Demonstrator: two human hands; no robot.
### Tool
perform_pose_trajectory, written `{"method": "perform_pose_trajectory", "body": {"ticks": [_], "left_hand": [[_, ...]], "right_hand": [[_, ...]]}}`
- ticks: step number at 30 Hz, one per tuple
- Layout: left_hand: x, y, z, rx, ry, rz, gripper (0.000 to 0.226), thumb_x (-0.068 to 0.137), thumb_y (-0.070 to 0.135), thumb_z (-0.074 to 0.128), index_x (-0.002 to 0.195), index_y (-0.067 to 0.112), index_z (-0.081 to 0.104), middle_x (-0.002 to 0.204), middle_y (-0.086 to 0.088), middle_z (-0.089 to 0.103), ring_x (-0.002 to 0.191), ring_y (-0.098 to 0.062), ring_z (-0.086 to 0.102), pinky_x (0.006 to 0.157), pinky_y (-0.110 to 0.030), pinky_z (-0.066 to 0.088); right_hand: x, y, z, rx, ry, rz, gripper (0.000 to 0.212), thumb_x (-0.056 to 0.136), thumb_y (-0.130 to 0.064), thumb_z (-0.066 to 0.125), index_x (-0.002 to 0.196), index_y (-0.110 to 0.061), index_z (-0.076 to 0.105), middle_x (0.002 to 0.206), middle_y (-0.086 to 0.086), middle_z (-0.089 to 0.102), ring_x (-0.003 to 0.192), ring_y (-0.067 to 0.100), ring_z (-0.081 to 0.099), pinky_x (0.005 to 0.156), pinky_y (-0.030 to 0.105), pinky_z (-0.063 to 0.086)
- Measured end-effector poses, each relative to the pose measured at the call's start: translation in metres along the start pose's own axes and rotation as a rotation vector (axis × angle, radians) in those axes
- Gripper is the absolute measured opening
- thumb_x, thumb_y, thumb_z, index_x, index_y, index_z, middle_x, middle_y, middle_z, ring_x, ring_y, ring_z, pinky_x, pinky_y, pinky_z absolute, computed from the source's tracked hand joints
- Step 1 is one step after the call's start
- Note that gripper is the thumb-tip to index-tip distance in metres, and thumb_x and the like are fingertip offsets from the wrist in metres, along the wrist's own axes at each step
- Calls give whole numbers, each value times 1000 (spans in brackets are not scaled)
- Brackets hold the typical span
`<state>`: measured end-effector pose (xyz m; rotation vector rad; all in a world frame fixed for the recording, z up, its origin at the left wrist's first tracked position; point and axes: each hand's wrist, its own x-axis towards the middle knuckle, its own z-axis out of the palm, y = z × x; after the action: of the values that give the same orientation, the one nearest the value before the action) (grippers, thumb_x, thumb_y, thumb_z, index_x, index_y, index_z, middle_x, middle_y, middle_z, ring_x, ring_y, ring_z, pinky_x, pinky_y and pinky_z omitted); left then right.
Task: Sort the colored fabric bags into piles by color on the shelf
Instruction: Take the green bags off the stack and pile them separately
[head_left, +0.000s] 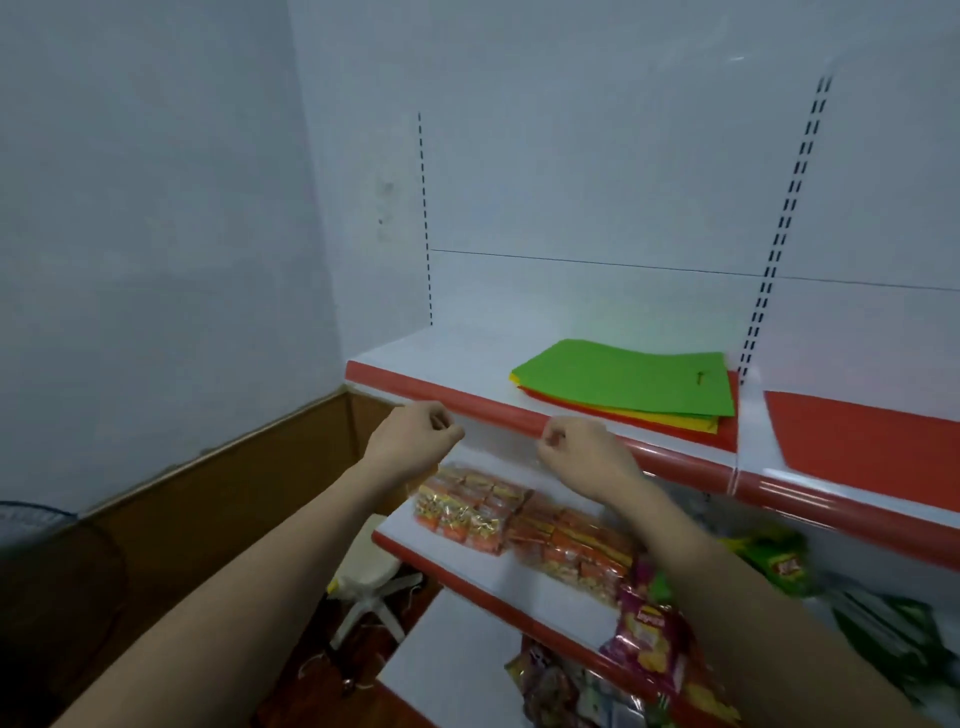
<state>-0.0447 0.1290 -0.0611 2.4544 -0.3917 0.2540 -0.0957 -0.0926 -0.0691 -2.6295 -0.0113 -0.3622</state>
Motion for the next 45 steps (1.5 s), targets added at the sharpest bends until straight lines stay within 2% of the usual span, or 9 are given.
{"method": "perform_pose_trajectory", "body": {"ticks": [7, 12, 18, 21, 24, 32, 36, 39, 45], "left_hand": [[83, 20, 38, -149, -59, 132, 10, 88, 30, 60, 80, 27, 65, 81, 8, 67, 71, -13, 60, 65, -31, 48], [141, 36, 67, -185, -10, 168, 4, 83, 23, 66, 82, 26, 67, 84, 6, 70, 82, -18, 64, 72, -30, 49], [195, 52, 100, -17, -40, 152, 30, 82, 34, 65, 110, 25, 71, 107, 2, 70, 109, -25, 59, 93, -35, 45], [208, 53, 116, 129, -110, 127, 45, 82, 44, 65, 123, 26, 66, 121, -1, 66, 120, -26, 53, 99, -38, 38], [222, 49, 130, 129, -120, 110, 49, 81, 47, 67, 125, 26, 65, 126, -4, 62, 121, -28, 52, 100, -39, 39], [228, 31, 158, 12, 35, 120, 61, 81, 62, 64, 127, 21, 63, 119, -8, 62, 113, -30, 55, 96, -40, 43], [230, 30, 160, 31, 35, 105, 71, 77, 72, 61, 127, 21, 61, 116, -6, 63, 111, -28, 57, 95, -43, 45], [232, 30, 161, -8, -10, 70, 72, 75, 74, 62, 123, 20, 61, 114, -2, 65, 111, -26, 57, 95, -43, 43], [233, 26, 161, -155, -40, 82, 40, 80, 59, 68, 82, 20, 59, 77, 6, 65, 82, -20, 61, 87, -41, 45]], "right_hand": [[28, 63, -49, 113, 485, 201, 6, 93, -20, 55, 92, -19, 60, 71, -3, 59, 64, 16, 53, 56, 29, 39], [51, 124, -71, 126, 756, 329, 12, 84, -6, 56, 91, -10, 64, 83, 10, 60, 80, 30, 56, 71, 40, 45], [70, 173, -69, 121, 737, 553, 22, 83, -11, 63, 104, -5, 64, 100, 22, 59, 96, 38, 55, 85, 42, 45], [73, 180, -60, 245, 698, 580, 26, 83, -12, 65, 108, -3, 59, 88, 16, 60, 81, 33, 58, 72, 42, 49], [73, 180, -48, 362, 717, 526, 24, 84, -6, 67, 106, -8, 57, 77, 7, 53, 57, 17, 45, 52, 29, 36], [72, 186, -38, 314, 759, 444, 20, 91, -10, 64, 109, -15, 59, 95, 0, 55, 68, 8, 49, 53, 22, 37], [72, 188, -35, 288, 791, 407, 15, 93, -3, 58, 101, -16, 60, 87, -5, 55, 63, 11, 47, 47, 12, 34], [73, 193, -34, 245, 779, 396, 20, 93, -1, 56, 101, -19, 60, 96, 2, 59, 73, 17, 49, 57, 21, 33], [73, 194, -33, 230, 779, 408, 23, 92, 0, 55, 106, -17, 63, 100, 2, 59, 82, 19, 50, 68, 25, 33]]}}
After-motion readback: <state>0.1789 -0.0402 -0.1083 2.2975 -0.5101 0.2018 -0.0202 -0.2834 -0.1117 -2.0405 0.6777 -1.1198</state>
